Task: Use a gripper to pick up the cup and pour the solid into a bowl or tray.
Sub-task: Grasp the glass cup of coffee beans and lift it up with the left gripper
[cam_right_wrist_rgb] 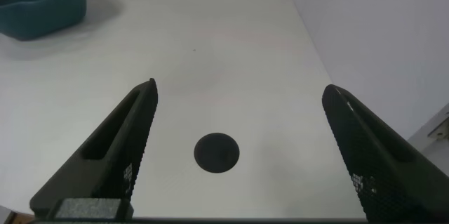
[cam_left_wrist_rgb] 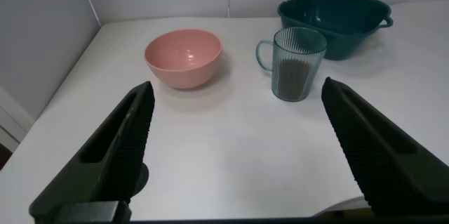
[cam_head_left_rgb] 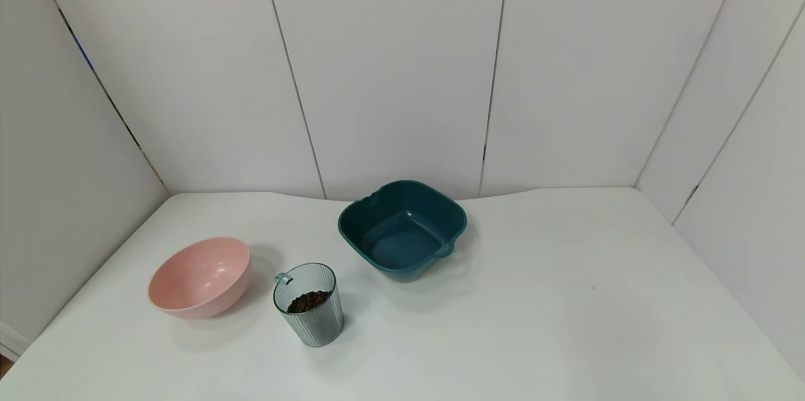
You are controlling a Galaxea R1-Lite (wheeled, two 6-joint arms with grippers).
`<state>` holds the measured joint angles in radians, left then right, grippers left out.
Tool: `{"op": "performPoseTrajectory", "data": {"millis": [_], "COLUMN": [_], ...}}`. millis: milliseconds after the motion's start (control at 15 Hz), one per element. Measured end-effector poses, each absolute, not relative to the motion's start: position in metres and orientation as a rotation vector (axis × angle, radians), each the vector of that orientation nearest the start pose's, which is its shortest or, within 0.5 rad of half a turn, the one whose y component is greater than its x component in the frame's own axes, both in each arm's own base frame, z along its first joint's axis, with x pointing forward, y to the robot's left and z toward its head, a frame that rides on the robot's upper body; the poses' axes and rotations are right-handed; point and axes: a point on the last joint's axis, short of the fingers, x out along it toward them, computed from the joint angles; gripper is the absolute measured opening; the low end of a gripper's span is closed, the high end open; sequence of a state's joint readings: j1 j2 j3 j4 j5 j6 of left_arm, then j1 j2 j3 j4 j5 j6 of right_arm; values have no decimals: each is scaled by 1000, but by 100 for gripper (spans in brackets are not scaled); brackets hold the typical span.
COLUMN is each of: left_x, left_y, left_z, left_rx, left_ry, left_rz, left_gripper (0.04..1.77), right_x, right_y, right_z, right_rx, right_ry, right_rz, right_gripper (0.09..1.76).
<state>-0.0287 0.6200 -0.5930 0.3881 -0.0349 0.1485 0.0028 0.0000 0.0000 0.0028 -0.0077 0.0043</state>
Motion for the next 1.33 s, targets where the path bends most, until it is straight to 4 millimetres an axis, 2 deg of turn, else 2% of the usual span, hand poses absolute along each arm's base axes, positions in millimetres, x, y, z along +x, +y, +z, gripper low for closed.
{"op": "performPoseTrajectory", "data": {"millis": [933,1333], "left_x": [26,82], "left_y": [-2,-13], "left_z": [204,203], "left_rx": [145,198], "left_ry": [410,587], "left_rz": [-93,-239], "left_gripper": [172,172], "right_x": [-23,-23], "right_y": [0,0], "right_z": [75,75], "right_rx": [4,4], "right_ry": [3,3], "right_rz": [-5,-5], "right_gripper": [171,171]}}
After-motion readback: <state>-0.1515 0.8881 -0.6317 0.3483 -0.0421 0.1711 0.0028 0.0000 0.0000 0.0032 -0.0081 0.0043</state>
